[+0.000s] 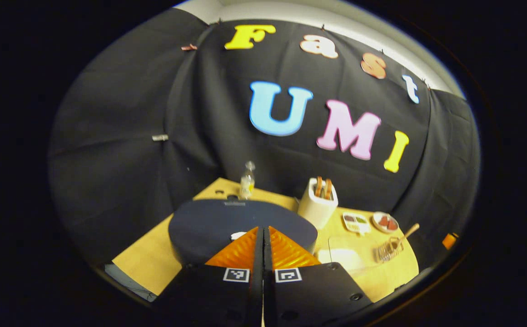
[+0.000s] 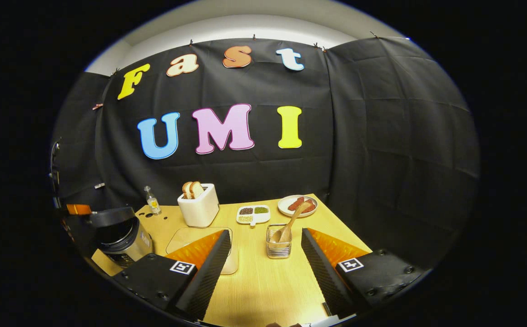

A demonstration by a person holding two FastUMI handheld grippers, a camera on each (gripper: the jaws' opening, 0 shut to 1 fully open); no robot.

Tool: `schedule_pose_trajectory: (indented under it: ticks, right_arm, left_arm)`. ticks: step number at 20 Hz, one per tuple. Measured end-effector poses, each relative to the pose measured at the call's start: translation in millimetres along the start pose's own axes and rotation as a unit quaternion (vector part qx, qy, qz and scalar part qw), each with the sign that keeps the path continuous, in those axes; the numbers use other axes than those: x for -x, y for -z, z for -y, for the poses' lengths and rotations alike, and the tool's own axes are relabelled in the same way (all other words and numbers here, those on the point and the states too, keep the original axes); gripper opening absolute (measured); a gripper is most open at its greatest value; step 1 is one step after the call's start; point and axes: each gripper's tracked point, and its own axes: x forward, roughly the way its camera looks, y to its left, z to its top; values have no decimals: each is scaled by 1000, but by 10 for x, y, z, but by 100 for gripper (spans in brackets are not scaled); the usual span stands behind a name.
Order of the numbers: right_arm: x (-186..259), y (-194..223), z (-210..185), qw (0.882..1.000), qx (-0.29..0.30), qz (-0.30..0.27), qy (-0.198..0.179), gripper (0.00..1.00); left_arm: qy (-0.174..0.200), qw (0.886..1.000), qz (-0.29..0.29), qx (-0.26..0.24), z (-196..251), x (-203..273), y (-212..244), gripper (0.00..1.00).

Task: Close the left gripper, press the button to open the rice cooker; take a wooden spoon from the chopstick holder with the right hand, scoop a spoonful of rice and pour it into the rice cooker, then put the wooden spoon back into the chopstick holder.

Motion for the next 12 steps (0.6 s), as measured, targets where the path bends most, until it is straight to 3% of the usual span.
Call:
schedule_pose_trajectory:
  ticks: [2, 4, 5, 6, 8, 9, 11, 12]
  right_arm:
    - [-143, -39, 37, 1000, 1, 2, -5, 98]
    - [-283, -40, 106, 1000, -3, -1, -6, 98]
    - [-354, -45, 144, 1000, -11, -5, -7, 98]
    - [-428, -52, 189, 1000, -19, -8, -6, 98]
    - [-607, -26, 294, 999, -33, -17, -2, 98]
    - [-697, 14, 344, 999, -39, -25, 0, 98]
    - [-876, 139, 480, 996, -61, -59, 10, 98]
    - [-970, 198, 545, 994, -76, -76, 14, 98]
  left_arm:
    - [-16, 998, 58, -16, 47, 100, -360, 8]
    - [-25, 997, 70, -24, 104, 171, -487, 10]
    - [-31, 997, 72, -27, 87, 195, -457, 6]
    - [-29, 997, 68, -28, 135, 222, -430, 19]
    - [-38, 997, 64, -21, 171, 236, -371, 30]
    - [-38, 997, 66, -15, 216, 255, -359, 50]
    - [-34, 997, 64, -16, 335, 297, -285, 55]
    - [-32, 997, 62, -21, 396, 308, -234, 68]
